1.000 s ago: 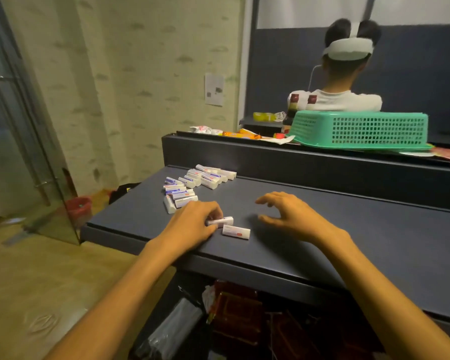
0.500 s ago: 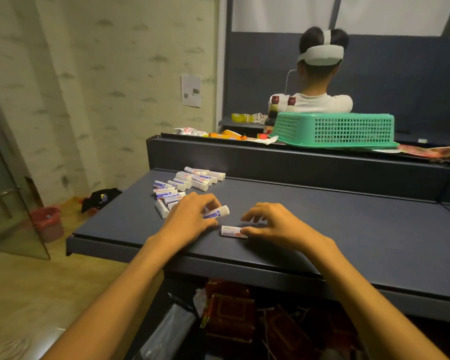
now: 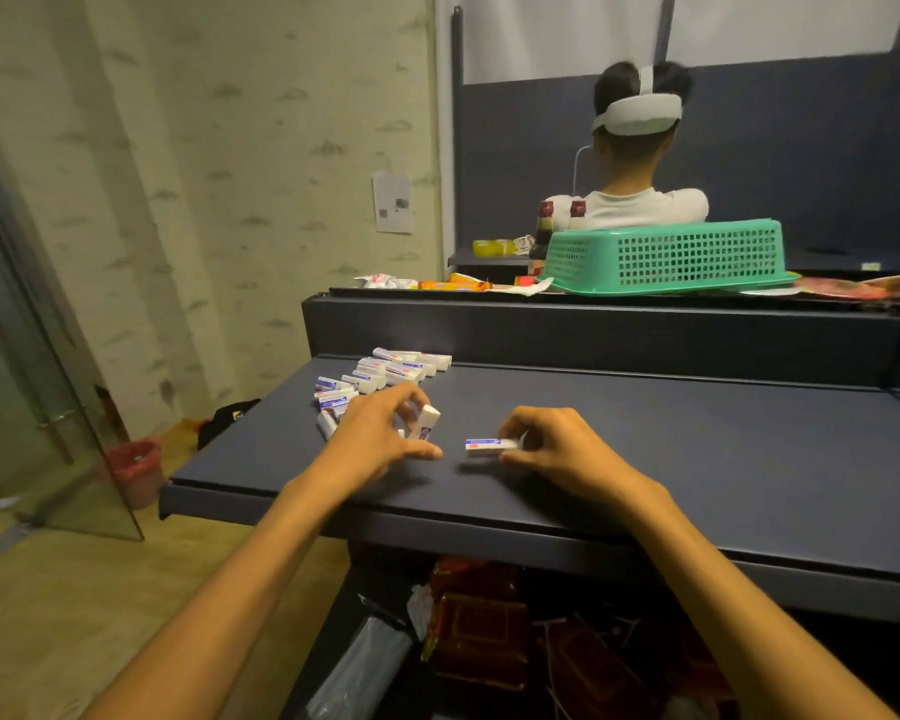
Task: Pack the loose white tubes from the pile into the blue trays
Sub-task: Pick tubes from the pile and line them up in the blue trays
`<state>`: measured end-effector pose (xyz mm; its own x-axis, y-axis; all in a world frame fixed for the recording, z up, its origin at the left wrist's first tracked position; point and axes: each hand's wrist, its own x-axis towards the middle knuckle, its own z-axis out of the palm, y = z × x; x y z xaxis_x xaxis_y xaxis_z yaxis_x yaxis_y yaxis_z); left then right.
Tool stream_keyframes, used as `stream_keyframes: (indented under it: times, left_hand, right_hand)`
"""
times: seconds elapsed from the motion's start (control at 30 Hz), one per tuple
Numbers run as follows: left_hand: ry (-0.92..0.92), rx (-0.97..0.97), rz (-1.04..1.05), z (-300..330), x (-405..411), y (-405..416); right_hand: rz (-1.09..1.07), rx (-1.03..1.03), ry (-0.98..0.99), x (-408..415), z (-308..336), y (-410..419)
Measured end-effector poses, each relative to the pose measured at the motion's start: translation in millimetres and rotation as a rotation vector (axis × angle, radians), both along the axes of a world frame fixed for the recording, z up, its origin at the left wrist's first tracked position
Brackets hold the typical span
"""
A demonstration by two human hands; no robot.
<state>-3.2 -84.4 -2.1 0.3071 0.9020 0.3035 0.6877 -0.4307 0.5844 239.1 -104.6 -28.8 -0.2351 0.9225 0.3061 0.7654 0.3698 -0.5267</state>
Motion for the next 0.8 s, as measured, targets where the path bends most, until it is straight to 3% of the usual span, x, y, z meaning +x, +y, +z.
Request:
stream_keyframes:
  times: [0.13,0.43,0.53,0.8]
  left_hand:
    - [-0.110,-0.030,-0.021,-0.7,5.2,-1.9]
    - [0.008,0.093,-0.131,0.8,14.8,13.1]
    - [0.002,0.174,-0.157,-0.4,13.3,25.1]
    - [-0.036,0.165,-0.228,0.6,3.5,63.4]
  right_hand:
    - [-0.015,0.031,0.109,13.0,4.1,-6.8]
    - [-0.030,0.022,0.245,26.1,8.6,-2.4]
    - [-0.028,-0.013,0.360,26.3,10.2,5.6]
    - [-0.057,-0.080,0.686,15.7,18.0,26.4]
